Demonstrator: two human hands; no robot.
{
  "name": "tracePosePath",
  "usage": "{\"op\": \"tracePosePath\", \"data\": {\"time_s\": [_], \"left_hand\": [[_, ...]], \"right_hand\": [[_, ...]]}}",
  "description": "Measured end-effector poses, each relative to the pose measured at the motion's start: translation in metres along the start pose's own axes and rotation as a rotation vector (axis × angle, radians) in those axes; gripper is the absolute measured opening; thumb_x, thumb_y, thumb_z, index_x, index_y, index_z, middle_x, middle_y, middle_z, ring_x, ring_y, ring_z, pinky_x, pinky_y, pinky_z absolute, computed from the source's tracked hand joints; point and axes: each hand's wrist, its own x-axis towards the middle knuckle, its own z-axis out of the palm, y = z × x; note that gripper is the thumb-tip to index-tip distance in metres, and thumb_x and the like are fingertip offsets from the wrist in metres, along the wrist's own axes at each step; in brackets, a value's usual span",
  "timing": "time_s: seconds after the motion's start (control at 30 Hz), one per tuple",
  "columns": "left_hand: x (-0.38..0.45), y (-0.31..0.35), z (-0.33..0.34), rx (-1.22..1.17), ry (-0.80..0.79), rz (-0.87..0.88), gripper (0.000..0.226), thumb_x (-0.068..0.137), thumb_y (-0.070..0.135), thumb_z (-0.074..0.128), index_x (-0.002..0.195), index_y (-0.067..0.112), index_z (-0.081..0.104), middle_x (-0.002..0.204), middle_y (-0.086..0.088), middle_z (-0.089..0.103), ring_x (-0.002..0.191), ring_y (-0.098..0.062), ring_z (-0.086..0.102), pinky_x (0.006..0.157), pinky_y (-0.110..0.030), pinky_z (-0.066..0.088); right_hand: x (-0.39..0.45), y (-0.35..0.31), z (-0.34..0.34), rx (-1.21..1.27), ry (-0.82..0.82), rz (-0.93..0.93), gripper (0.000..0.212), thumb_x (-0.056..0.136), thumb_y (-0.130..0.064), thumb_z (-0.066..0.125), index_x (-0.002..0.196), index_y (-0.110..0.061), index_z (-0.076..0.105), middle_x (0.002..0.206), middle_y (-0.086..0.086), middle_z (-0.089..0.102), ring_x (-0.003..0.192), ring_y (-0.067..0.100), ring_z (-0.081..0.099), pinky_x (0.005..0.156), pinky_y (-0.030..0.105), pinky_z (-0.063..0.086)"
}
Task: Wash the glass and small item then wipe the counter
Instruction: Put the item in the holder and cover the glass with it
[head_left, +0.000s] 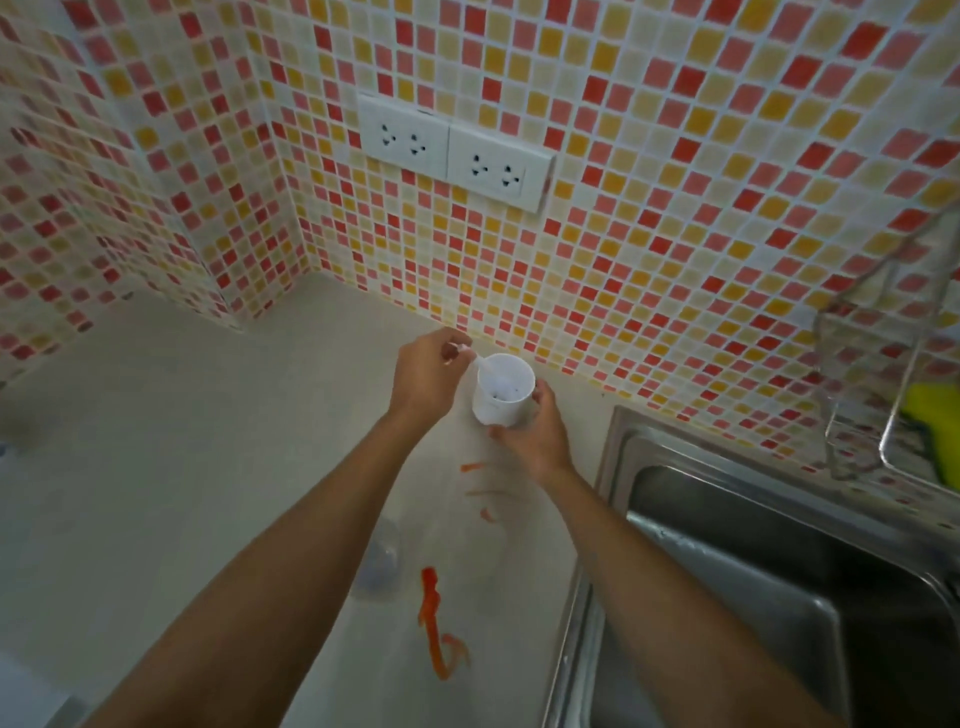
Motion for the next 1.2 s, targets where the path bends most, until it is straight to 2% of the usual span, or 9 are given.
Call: {"op": "tracePosePath", "data": {"time_s": [0.13,0.33,0.4,0.5,0.67,0.8,0.97,1.07,1.2], "left_hand": [[0.015,-0.011,0.013,0.138,-0.103,0.095,0.022,0.092,0.017,0.062,0.113,0.013,0.07,0.11,-0.007,0.071,0.096,-0.021,0.066,0.089,-0.03,0.05],[0.024,-0.008,0.029,0.229,-0.201,0.138,0.028,0.094,0.018,0.059,0.12,0.012,0.067,0.119,-0.011,0.068,0.102,-0.025,0.063,0.097,-0.035,0.048],[0.028,-0.007,0.03,0.234,-0.213,0.152,0.027,0.095,0.017,0.058,0.119,0.01,0.067,0.118,-0.013,0.067,0.101,-0.026,0.063,0.097,-0.034,0.047],[0.035,-0.008,0.03,0.303,-0.273,0.194,0.026,0.097,0.016,0.055,0.119,0.011,0.067,0.117,-0.013,0.067,0.1,-0.026,0.063,0.093,-0.029,0.045],[0.043,-0.009,0.034,0.411,-0.359,0.21,0.028,0.098,0.017,0.053,0.123,0.015,0.064,0.127,-0.009,0.062,0.106,-0.024,0.061,0.098,-0.028,0.045],[0.045,-0.008,0.038,0.453,-0.378,0.215,0.029,0.097,0.017,0.054,0.125,0.016,0.062,0.13,-0.008,0.059,0.108,-0.024,0.06,0.1,-0.028,0.044],[0.047,-0.009,0.042,0.459,-0.37,0.249,0.029,0.098,0.017,0.053,0.124,0.015,0.064,0.128,-0.009,0.06,0.107,-0.024,0.061,0.098,-0.028,0.045],[0.05,-0.01,0.047,0.458,-0.393,0.236,0.029,0.098,0.019,0.054,0.125,0.016,0.063,0.131,-0.008,0.059,0.109,-0.024,0.06,0.099,-0.029,0.045],[0.052,-0.006,0.05,0.461,-0.422,0.265,0.026,0.097,0.021,0.054,0.12,0.016,0.065,0.127,-0.007,0.061,0.109,-0.024,0.059,0.097,-0.033,0.047]], "right_hand": [[0.019,0.012,0.017,0.049,0.018,-0.05,0.09,0.07,-0.028,0.086,0.141,-0.028,0.031,0.142,-0.007,0.044,0.121,0.004,0.041,0.105,0.026,0.034],[0.033,0.015,0.019,0.057,0.05,-0.018,0.084,0.067,-0.032,0.087,0.13,-0.028,0.032,0.121,-0.013,0.047,0.102,0.005,0.05,0.09,0.017,0.042],[0.037,0.016,0.019,0.046,0.035,-0.033,0.083,0.067,-0.031,0.088,0.127,-0.03,0.03,0.119,-0.014,0.047,0.098,0.003,0.052,0.087,0.012,0.042],[0.04,0.02,0.021,0.053,0.023,-0.054,0.087,0.064,-0.03,0.089,0.128,-0.028,0.03,0.12,-0.011,0.048,0.103,0.005,0.052,0.081,0.005,0.043],[0.042,0.026,0.025,0.063,0.031,-0.071,0.087,0.066,-0.031,0.088,0.13,-0.029,0.03,0.123,-0.011,0.047,0.106,0.004,0.052,0.086,0.005,0.044],[0.042,0.028,0.026,0.072,0.036,-0.07,0.083,0.069,-0.031,0.086,0.13,-0.028,0.031,0.124,-0.012,0.046,0.104,0.0,0.051,0.08,-0.004,0.039],[0.044,0.03,0.027,0.077,0.029,-0.063,0.081,0.073,-0.033,0.083,0.135,-0.023,0.032,0.129,-0.01,0.046,0.105,0.0,0.051,0.083,-0.003,0.037],[0.045,0.032,0.028,0.089,0.027,-0.058,0.08,0.074,-0.032,0.082,0.136,-0.023,0.032,0.132,-0.007,0.047,0.109,0.005,0.05,0.09,0.006,0.039],[0.045,0.035,0.028,0.115,0.02,-0.044,0.088,0.07,-0.036,0.084,0.139,-0.024,0.031,0.129,-0.014,0.045,0.109,0.005,0.051,0.083,0.001,0.041]]}}
